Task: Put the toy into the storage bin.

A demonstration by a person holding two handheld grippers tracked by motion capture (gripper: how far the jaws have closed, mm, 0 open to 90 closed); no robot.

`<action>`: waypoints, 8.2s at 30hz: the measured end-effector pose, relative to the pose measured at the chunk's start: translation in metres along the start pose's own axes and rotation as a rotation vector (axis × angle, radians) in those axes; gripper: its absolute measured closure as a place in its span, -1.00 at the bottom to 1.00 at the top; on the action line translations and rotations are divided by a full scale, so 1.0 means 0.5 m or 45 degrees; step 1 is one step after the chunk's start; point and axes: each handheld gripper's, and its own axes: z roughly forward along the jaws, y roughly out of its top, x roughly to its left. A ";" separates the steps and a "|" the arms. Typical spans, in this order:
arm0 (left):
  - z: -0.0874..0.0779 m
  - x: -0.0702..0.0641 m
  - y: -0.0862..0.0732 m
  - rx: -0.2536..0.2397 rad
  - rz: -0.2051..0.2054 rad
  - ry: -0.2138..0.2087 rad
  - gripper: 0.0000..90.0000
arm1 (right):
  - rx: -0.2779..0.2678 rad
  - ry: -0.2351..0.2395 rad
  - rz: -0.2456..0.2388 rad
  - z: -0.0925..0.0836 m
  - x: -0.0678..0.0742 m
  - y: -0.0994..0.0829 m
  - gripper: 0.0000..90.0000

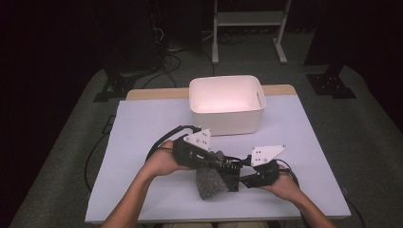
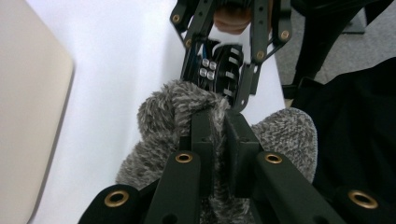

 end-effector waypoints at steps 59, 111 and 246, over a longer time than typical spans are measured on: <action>-0.001 0.005 0.038 0.043 -0.010 -0.070 0.84 | 0.021 0.007 -0.018 0.012 -0.001 0.012 0.26; 0.060 0.021 -0.074 0.021 -0.156 -0.134 0.80 | 0.170 0.003 0.005 0.006 -0.015 -0.009 0.26; -0.088 -0.009 -0.282 -0.046 -0.413 0.318 -0.46 | 0.260 0.066 0.123 0.032 -0.117 0.031 -0.39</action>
